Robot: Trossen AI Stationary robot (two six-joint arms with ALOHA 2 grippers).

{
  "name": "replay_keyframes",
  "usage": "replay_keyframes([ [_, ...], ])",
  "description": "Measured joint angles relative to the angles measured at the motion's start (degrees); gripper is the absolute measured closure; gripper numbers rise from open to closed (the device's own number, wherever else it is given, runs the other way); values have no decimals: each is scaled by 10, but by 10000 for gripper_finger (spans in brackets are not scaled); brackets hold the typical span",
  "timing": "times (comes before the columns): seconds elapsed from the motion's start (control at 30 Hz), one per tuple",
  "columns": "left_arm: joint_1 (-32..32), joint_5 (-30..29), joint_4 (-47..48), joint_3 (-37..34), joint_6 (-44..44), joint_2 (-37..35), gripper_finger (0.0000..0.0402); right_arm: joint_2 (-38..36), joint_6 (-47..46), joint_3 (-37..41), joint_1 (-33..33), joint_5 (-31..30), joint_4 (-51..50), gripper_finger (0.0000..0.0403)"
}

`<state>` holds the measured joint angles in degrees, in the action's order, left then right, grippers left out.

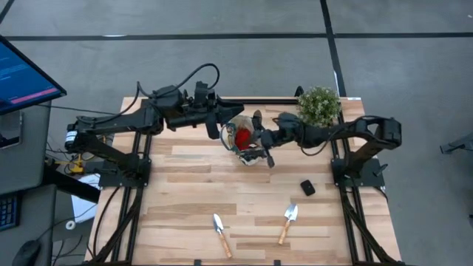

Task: Pick & Place Garden tools in Gardening bag
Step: Put the green shear scissors into the green gardening bag

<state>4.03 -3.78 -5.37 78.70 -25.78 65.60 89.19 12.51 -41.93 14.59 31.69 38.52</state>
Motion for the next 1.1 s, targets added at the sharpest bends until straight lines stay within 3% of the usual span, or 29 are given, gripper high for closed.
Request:
replay_keyframes([
  [0.27,0,26,2,0,1,-12,310,3,1,-23,15,0,-76,264],
  [0.53,0,30,0,0,15,-24,310,3,20,-23,7,15,-104,389],
  [0.93,0,30,2,0,15,-27,310,2,14,-7,-7,7,-65,399],
  [1.1,0,30,2,0,15,-27,310,2,-20,60,6,-15,40,400],
])
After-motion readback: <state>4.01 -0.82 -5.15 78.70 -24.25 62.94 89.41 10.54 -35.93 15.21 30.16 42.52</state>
